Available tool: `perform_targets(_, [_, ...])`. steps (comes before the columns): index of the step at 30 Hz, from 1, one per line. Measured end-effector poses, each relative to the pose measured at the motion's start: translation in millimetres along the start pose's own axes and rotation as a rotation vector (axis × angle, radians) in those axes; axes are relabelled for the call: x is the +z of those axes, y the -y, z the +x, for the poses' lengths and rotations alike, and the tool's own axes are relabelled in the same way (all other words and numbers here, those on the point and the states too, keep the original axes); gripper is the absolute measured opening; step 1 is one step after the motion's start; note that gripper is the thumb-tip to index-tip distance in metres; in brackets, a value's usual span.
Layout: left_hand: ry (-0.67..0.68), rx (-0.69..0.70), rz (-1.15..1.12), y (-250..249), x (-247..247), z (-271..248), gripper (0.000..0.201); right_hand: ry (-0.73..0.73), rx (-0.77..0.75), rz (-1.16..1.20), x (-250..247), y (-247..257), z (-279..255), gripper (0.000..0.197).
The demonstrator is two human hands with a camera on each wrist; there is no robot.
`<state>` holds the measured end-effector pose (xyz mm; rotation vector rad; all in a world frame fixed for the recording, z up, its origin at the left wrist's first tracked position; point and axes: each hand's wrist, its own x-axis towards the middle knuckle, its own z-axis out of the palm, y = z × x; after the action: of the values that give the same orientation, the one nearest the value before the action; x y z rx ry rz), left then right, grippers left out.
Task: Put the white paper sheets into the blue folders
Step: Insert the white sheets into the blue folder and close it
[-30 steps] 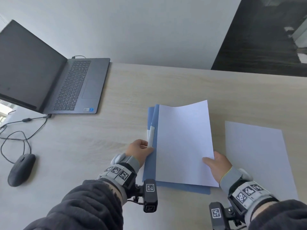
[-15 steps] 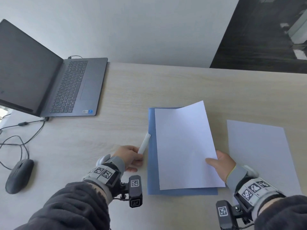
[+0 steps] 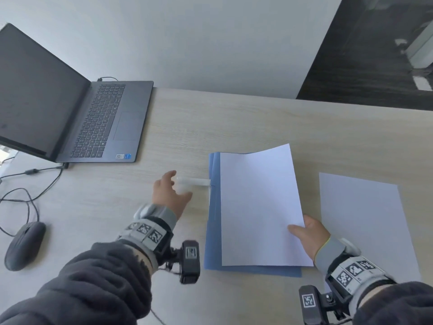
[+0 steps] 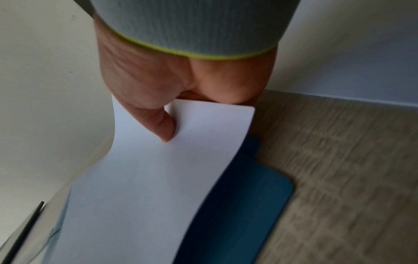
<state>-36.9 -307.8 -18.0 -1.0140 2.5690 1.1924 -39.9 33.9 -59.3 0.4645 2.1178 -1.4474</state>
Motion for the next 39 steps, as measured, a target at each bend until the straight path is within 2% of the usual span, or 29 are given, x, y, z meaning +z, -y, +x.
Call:
perform_targets(2, [0.061, 0.185, 0.167, 10, 13, -22, 0.068, -0.003, 0.011, 0.029, 2, -2, 0, 0.027])
perform_targets(5, [0.295, 0.41, 0.41, 23, 35, -61, 0.077, -0.021, 0.03, 0.122, -4, -3, -1, 0.026])
perform_targets(8, [0.391, 0.523, 0.669, 33, 54, -87, 0.098, -0.088, 0.039, 0.208, -16, -8, -3, 0.025])
perform_targets(12, [0.453, 0.578, 0.87, 33, 71, -102, 0.131, -0.136, 0.072, 0.328, -49, -17, -5, 0.031])
perform_targets(15, [0.412, 0.523, 0.897, 32, 77, -102, 0.134, -0.169, 0.086, 0.382, -76, -25, -7, 0.034])
perform_targets(19, [0.365, 0.453, 0.839, 26, 77, -106, 0.113, -0.254, 0.104, 0.454, -103, -32, -10, 0.024])
perform_targets(23, [0.351, 0.406, 0.656, 20, 64, -113, 0.088, -0.377, 0.126, 0.529, -120, -46, -5, 0.02])
perform_targets(26, [0.269, 0.274, 0.462, 23, 58, -112, 0.082, -0.417, 0.117, 0.528, -122, -47, -4, 0.025])
perform_targets(29, [0.235, 0.173, 0.375, 22, 56, -107, 0.073, -0.364, 0.105, 0.503, -112, -43, -5, 0.029])
perform_targets(32, [0.197, 0.081, 0.293, 18, 52, -109, 0.065, -0.278, 0.102, 0.428, -94, -34, -4, 0.023])
perform_targets(35, [0.187, -0.035, 0.011, 15, 48, -114, 0.057, -0.191, 0.051, 0.301, -69, -17, -7, 0.023])
perform_targets(37, [0.193, -0.143, -0.202, 15, 47, -116, 0.043, -0.141, 0.015, 0.21, -52, -11, -4, 0.025])
perform_targets(39, [0.148, -0.224, -0.25, 22, 50, -113, 0.027, -0.11, -0.018, 0.141, -37, -5, -5, 0.025])
